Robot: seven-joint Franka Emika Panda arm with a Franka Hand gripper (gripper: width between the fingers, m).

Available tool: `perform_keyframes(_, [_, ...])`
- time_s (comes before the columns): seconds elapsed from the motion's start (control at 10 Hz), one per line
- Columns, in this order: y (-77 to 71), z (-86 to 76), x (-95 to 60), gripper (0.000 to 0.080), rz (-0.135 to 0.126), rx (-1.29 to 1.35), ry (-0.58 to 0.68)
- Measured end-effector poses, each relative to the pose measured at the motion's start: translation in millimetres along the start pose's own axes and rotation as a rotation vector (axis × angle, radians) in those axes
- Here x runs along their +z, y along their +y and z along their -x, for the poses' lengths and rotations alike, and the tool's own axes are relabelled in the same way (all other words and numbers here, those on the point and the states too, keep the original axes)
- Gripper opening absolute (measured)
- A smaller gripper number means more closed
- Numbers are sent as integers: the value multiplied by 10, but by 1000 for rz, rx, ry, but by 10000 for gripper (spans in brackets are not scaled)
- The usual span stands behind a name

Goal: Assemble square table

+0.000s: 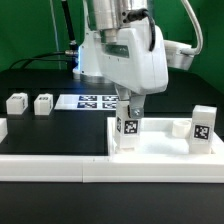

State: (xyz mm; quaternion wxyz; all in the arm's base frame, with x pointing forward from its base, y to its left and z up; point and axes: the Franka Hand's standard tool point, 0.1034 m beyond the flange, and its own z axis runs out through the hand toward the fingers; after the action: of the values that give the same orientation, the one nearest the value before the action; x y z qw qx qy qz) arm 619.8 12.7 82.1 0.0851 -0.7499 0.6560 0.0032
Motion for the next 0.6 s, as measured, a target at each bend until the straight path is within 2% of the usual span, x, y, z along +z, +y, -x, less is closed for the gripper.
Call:
perform_keyframes(0.1, [-1,12,4,371,-3,59,-7])
perform_keyframes(0.2, [-1,16,4,508,-3,31,-7])
perform_keyframes(0.3, [3,23,3,508,1,-30,-6])
perform_keyframes(0.4, [26,67,4,619,18,-185,-3])
perform_keyframes(0.5, [61,99,39,640,34,-395,12])
perform_keyframes(0.6, [84,95,53,640,36,-508,12])
